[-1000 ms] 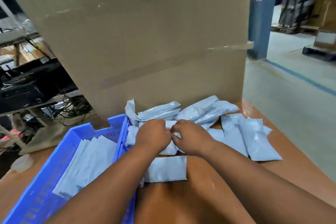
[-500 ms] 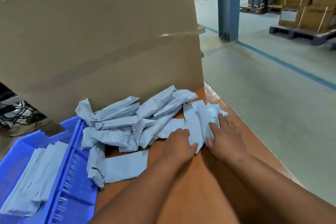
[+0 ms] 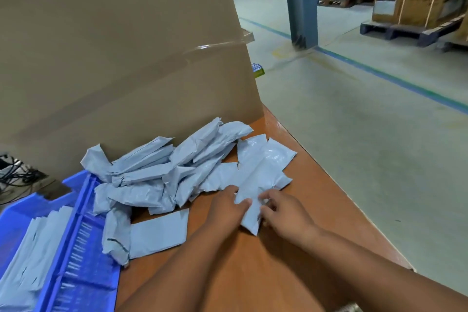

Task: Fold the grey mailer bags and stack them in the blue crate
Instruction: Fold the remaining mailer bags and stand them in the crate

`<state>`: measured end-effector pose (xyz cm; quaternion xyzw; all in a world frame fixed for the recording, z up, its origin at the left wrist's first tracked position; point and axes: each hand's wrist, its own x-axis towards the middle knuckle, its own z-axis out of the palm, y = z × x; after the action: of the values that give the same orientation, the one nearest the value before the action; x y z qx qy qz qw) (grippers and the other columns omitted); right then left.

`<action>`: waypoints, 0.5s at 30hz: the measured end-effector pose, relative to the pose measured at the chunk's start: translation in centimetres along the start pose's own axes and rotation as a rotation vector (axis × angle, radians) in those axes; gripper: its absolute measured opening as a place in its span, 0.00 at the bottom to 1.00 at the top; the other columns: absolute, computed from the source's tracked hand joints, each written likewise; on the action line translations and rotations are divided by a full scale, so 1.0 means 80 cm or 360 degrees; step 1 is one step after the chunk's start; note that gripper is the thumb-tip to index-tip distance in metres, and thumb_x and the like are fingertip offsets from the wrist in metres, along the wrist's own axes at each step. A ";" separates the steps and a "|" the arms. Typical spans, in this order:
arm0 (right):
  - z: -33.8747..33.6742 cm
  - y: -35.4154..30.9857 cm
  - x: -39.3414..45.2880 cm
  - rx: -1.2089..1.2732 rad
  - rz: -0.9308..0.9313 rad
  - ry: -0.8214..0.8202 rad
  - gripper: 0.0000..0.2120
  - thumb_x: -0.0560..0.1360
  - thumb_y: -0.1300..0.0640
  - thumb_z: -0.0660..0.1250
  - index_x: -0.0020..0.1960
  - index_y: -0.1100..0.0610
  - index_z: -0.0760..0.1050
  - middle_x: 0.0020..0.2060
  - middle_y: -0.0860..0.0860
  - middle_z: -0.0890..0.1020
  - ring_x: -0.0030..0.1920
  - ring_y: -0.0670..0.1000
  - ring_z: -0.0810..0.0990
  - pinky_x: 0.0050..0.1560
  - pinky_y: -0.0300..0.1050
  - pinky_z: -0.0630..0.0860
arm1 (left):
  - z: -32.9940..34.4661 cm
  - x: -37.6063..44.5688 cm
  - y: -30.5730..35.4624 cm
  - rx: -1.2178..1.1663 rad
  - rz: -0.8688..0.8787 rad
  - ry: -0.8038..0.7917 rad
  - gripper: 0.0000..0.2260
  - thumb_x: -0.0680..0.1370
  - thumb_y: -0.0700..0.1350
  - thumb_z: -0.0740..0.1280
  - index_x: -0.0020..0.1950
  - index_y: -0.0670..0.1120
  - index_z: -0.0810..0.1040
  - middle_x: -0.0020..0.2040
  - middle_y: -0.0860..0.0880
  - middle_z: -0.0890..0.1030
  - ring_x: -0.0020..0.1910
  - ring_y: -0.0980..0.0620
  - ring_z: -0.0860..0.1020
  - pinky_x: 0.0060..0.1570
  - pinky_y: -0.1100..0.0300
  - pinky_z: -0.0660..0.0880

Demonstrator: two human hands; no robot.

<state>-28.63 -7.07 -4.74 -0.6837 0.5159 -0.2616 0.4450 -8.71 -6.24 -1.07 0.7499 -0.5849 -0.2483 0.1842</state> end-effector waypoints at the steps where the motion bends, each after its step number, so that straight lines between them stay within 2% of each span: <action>1: 0.007 -0.003 -0.013 -0.0120 -0.0095 -0.0029 0.09 0.78 0.44 0.64 0.57 0.41 0.78 0.43 0.40 0.84 0.44 0.42 0.82 0.48 0.49 0.81 | -0.007 -0.016 -0.016 -0.0035 0.0027 -0.0075 0.14 0.79 0.54 0.73 0.63 0.53 0.80 0.54 0.58 0.83 0.53 0.57 0.81 0.45 0.67 0.72; 2: 0.014 -0.005 -0.024 -0.0276 -0.0217 -0.0035 0.09 0.79 0.44 0.61 0.56 0.41 0.78 0.44 0.39 0.83 0.45 0.42 0.81 0.47 0.49 0.80 | -0.014 -0.033 -0.034 -0.0061 0.0038 -0.0170 0.13 0.79 0.53 0.74 0.63 0.55 0.81 0.53 0.60 0.84 0.52 0.59 0.81 0.45 0.69 0.72; 4: 0.030 -0.015 -0.043 -0.0591 -0.0510 -0.0009 0.09 0.79 0.46 0.59 0.54 0.43 0.77 0.45 0.41 0.82 0.46 0.45 0.78 0.44 0.50 0.78 | -0.030 -0.067 -0.071 -0.0126 -0.0001 -0.0321 0.13 0.78 0.53 0.74 0.62 0.58 0.81 0.52 0.60 0.84 0.50 0.63 0.81 0.48 0.66 0.73; 7: 0.060 -0.032 -0.057 -0.0907 -0.0973 0.0061 0.05 0.78 0.52 0.63 0.48 0.48 0.78 0.42 0.44 0.76 0.44 0.52 0.73 0.41 0.53 0.73 | -0.057 -0.111 -0.121 -0.0113 -0.0029 -0.0413 0.10 0.77 0.52 0.75 0.57 0.60 0.81 0.48 0.60 0.82 0.45 0.64 0.79 0.46 0.64 0.72; 9: 0.080 -0.045 -0.062 -0.0993 -0.1198 0.0053 0.04 0.78 0.53 0.66 0.49 0.50 0.79 0.47 0.47 0.76 0.46 0.54 0.74 0.45 0.51 0.71 | -0.075 -0.137 -0.147 -0.0119 -0.0030 -0.0478 0.09 0.77 0.51 0.76 0.56 0.60 0.81 0.46 0.61 0.81 0.44 0.64 0.77 0.46 0.64 0.72; 12: 0.112 -0.058 -0.065 -0.1062 -0.1294 -0.0064 0.10 0.80 0.46 0.65 0.56 0.49 0.80 0.57 0.49 0.78 0.54 0.55 0.76 0.56 0.54 0.72 | -0.098 -0.170 -0.178 -0.0072 -0.0107 -0.0570 0.16 0.77 0.51 0.76 0.63 0.61 0.81 0.55 0.64 0.84 0.54 0.66 0.80 0.51 0.69 0.73; 14: 0.135 -0.062 -0.069 -0.1115 -0.1211 -0.0189 0.13 0.82 0.42 0.63 0.60 0.47 0.79 0.59 0.48 0.77 0.58 0.54 0.76 0.61 0.55 0.72 | -0.107 -0.182 -0.197 0.0085 -0.0072 -0.0551 0.23 0.76 0.55 0.74 0.71 0.61 0.78 0.63 0.63 0.81 0.61 0.63 0.78 0.59 0.63 0.74; 15: 0.144 -0.062 -0.073 -0.1126 -0.1154 -0.0230 0.14 0.82 0.41 0.61 0.60 0.46 0.78 0.57 0.47 0.77 0.57 0.54 0.76 0.60 0.55 0.73 | -0.108 -0.186 -0.205 0.0196 -0.0031 -0.0508 0.26 0.76 0.56 0.73 0.74 0.61 0.76 0.67 0.61 0.79 0.65 0.59 0.76 0.63 0.59 0.74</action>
<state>-18.78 2.65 -5.18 -0.9438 0.2704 -0.1605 0.1015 6.36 12.12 -1.07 0.7165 -0.6134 -0.3297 0.0403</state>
